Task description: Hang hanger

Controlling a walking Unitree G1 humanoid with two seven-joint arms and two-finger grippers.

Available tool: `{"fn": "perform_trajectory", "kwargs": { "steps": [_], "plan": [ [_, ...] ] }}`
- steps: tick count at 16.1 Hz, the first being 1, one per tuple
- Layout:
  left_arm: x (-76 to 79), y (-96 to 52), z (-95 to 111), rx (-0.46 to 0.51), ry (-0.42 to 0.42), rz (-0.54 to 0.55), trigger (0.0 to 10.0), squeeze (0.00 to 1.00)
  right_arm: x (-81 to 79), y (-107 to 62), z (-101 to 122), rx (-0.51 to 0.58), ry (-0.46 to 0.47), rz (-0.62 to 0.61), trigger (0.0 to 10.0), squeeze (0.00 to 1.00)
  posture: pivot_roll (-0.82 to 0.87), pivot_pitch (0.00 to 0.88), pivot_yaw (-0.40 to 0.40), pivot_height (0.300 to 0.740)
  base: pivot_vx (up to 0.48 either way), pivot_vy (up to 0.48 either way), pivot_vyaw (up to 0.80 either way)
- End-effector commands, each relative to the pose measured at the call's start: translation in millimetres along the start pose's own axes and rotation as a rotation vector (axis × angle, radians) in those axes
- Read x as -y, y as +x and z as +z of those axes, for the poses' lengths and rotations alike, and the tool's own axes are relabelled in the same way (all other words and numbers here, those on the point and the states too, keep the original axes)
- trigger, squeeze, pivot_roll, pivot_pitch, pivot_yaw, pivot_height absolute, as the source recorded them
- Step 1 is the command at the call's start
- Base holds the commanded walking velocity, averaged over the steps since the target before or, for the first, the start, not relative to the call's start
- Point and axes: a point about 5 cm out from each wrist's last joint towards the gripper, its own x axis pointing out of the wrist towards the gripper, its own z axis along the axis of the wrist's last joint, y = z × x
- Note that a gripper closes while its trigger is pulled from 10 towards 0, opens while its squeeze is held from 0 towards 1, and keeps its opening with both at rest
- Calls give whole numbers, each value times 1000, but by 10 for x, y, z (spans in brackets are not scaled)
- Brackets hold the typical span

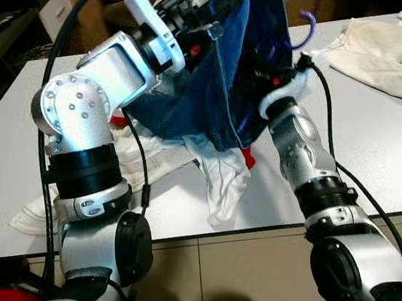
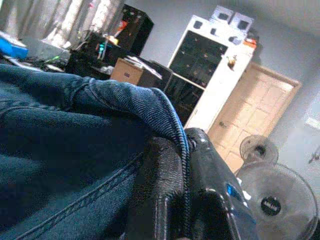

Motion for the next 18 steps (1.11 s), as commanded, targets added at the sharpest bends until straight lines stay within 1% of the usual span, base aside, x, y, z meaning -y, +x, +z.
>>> {"fn": "perform_trajectory", "kwargs": {
  "steps": [1, 2, 3, 4, 5, 7, 9, 10, 11, 12, 13, 14, 15, 16, 17, 18],
  "plan": [
    [118, 36, 185, 51, 36, -39, 0, 0, 96, -60, -85, -45, -36, -38, 10000, 0, 103, 0, 31, 740, 0, 0, 0],
    [60, 31, 220, 64, 38, 4, 0, 0, 119, -90, -123, -95, -77, -28, 10000, 0, 97, 0, 36, 740, 0, 0, 0],
    [-47, 21, 298, 104, 75, 97, 0, 0, 171, -156, -176, -178, -151, -22, 10000, 0, 93, 0, 39, 740, 0, 0, 0],
    [-194, -17, 390, 140, 148, 231, 0, 0, 217, -240, -168, -237, -192, -12, 10000, 0, 92, 0, 41, 740, 0, 0, 0],
    [-318, -65, 444, 142, 232, 334, 0, 0, 215, -294, -84, -252, -200, 14, 10000, 0, 89, 0, 45, 740, 0, 0, 0],
    [-563, -170, 482, 112, 385, 498, 0, 0, 116, -370, 230, -237, -115, 88, 10000, 0, 79, 0, 52, 740, 0, 0, 0],
    [-681, -209, 464, 84, 448, 559, 0, 0, 63, -424, 382, -244, -83, 137, 10000, 0, 79, 0, 52, 740, 0, 0, 0],
    [-864, -268, 376, 16, 523, 641, 0, 0, -15, -519, 593, -239, -18, 195, 10000, 0, 66, 0, 65, 740, 0, 0, 0],
    [-917, -287, 345, -8, 546, 662, 0, 0, -41, -551, 652, -238, -1, 211, 10000, 0, 66, 0, 65, 740, 0, 0, 0],
    [-1114, -371, 143, -106, 599, 730, 0, 0, -103, -633, 846, -205, 65, 223, 10000, 0, 55, 0, 77, 740, 0, 0, 0],
    [-1174, -400, 56, -140, 609, 746, 0, 0, -138, -660, 907, -195, 92, 232, 10000, 0, 44, 0, 88, 740, 0, 0, 0],
    [-1273, -451, -176, -228, 616, 755, 0, 0, -230, -694, 1009, -172, 154, 265, 10000, 0, 40, 0, 91, 740, 0, 0, 0],
    [-1317, -474, -297, -270, 625, 757, 0, 0, -263, -703, 1042, -168, 183, 272, 10000, 0, 29, 0, 96, 740, 0, 0, 0],
    [-1365, -493, -476, -327, 633, 745, 0, 0, -285, -701, 1077, -165, 230, 260, 10000, 0, 21, 0, 97, 740, 0, 0, 0],
    [-1380, -501, -570, -358, 633, 733, 0, 0, -293, -694, 1092, -161, 256, 252, 10000, 0, 21, 0, 97, 740, 0, 0, 0],
    [-1388, -502, -885, -443, 601, 674, 0, 0, -298, -657, 1155, -141, 349, 229, 10000, 0, 14, 0, 91, 740, 0, 0, 0]
  ]
}}
